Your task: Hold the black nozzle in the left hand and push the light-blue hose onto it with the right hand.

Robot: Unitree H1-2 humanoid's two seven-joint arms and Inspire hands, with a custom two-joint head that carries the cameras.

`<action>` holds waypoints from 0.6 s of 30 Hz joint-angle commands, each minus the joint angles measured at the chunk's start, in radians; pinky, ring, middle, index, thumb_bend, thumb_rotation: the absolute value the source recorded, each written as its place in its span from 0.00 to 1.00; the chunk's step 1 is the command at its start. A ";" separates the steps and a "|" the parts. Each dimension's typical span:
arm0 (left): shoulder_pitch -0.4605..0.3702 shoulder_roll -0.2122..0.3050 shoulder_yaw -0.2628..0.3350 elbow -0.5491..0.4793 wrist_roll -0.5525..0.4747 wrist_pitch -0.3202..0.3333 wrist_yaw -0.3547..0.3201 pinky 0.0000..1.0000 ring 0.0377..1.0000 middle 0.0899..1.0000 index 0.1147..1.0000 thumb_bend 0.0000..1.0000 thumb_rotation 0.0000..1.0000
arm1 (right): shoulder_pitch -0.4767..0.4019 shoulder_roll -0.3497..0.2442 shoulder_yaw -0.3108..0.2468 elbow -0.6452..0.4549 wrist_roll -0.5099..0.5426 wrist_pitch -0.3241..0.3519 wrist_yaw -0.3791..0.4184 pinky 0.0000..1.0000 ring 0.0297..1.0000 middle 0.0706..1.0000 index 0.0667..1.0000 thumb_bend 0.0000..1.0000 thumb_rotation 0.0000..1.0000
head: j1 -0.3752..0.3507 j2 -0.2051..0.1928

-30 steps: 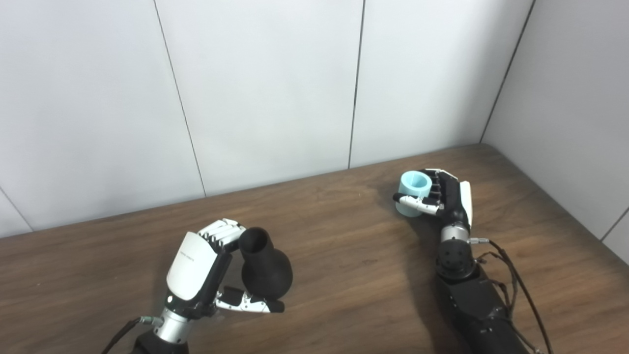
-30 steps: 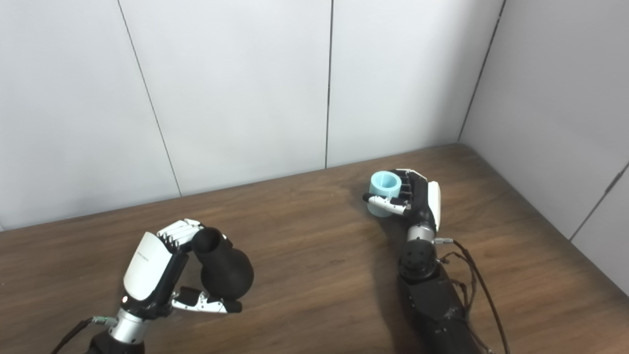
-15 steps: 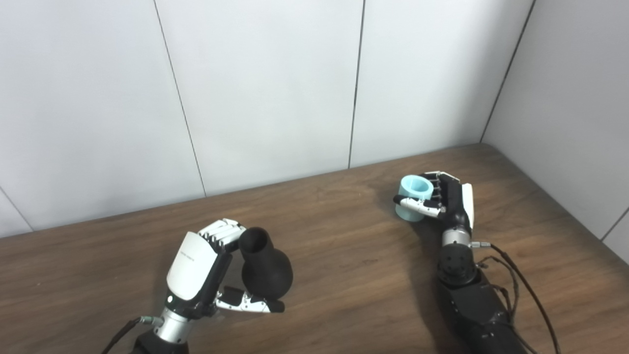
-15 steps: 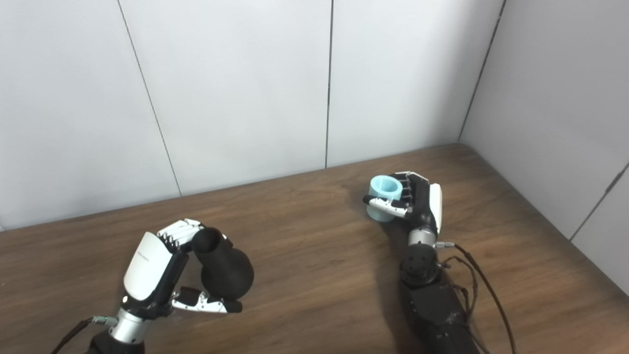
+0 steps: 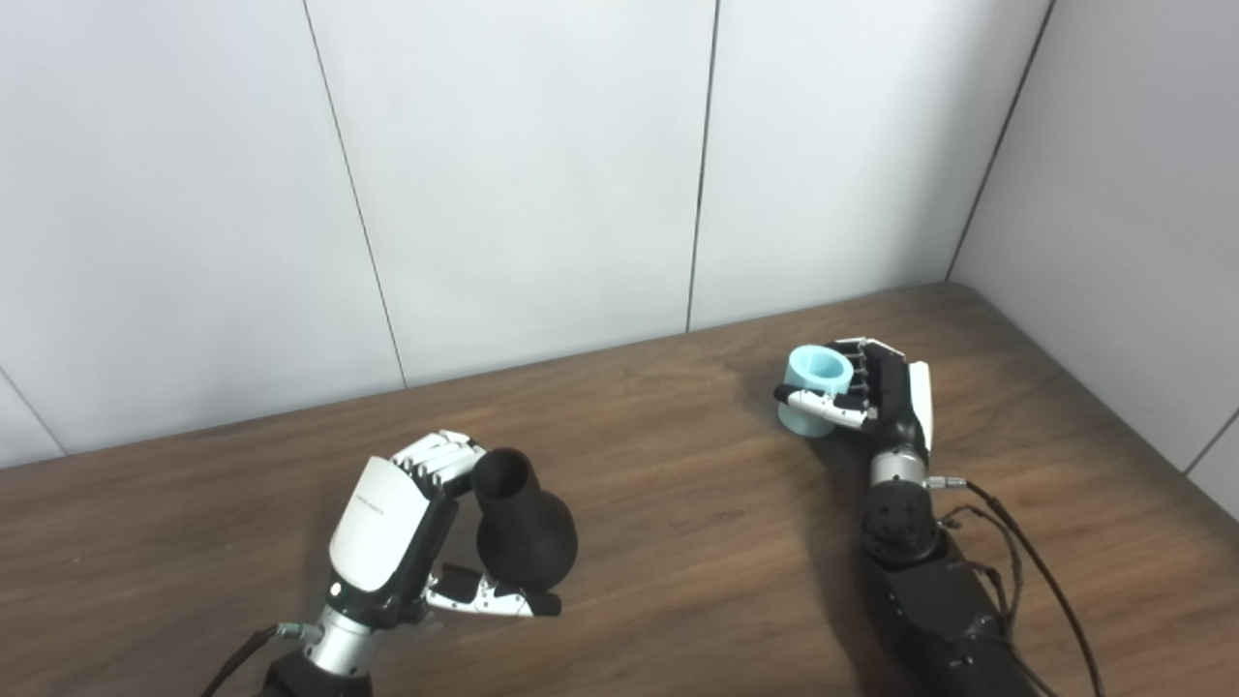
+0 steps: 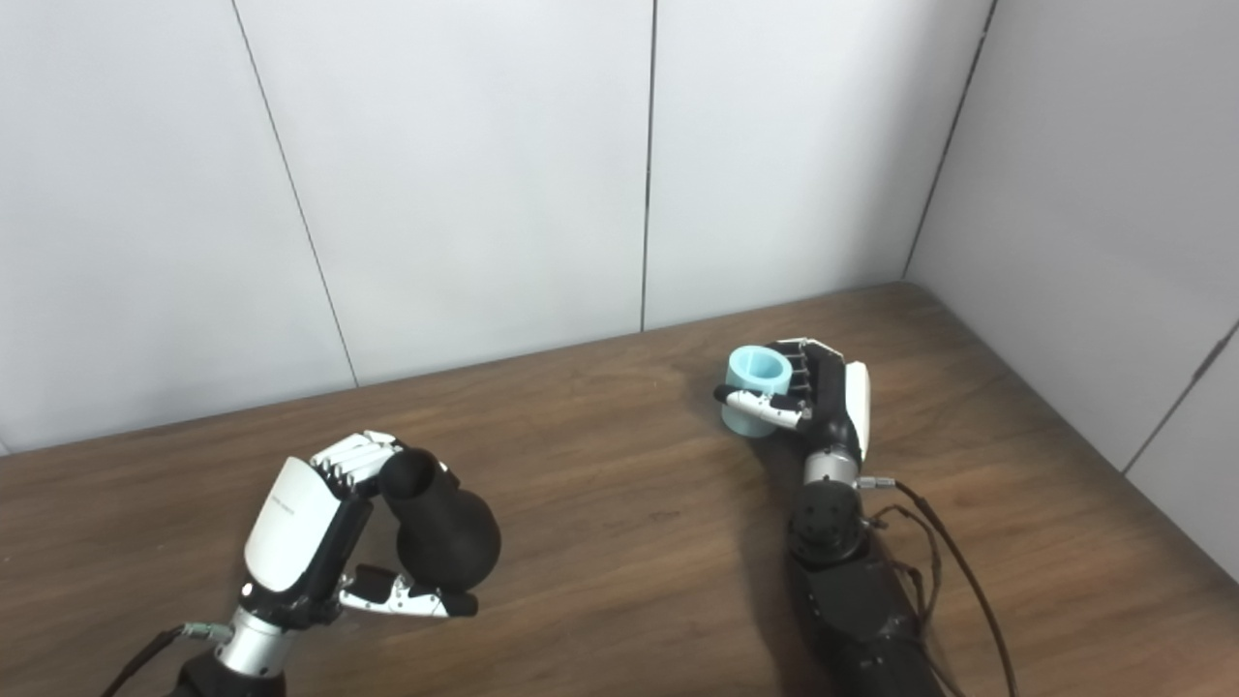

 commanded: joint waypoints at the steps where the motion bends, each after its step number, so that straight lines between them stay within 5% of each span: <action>1: 0.186 0.035 -0.057 0.148 0.005 -0.002 0.027 0.62 0.44 0.41 0.43 0.50 0.00 | -0.037 -0.020 0.010 -0.086 -0.020 -0.043 0.012 0.42 0.44 0.45 0.43 0.52 0.00 | 0.001 0.001; 5: 0.186 0.034 -0.059 0.146 0.015 -0.001 0.015 0.62 0.44 0.41 0.44 0.50 0.00 | -0.031 -0.013 0.015 -0.157 -0.014 -0.017 0.036 0.38 0.42 0.45 0.44 0.52 0.00 | 0.010 0.002; 18: 0.186 -0.007 -0.070 0.238 0.089 -0.001 0.030 0.62 0.44 0.42 0.43 0.51 0.00 | -0.002 0.039 0.049 -0.516 0.001 0.212 0.157 0.35 0.41 0.45 0.46 0.52 0.00 | 0.082 0.017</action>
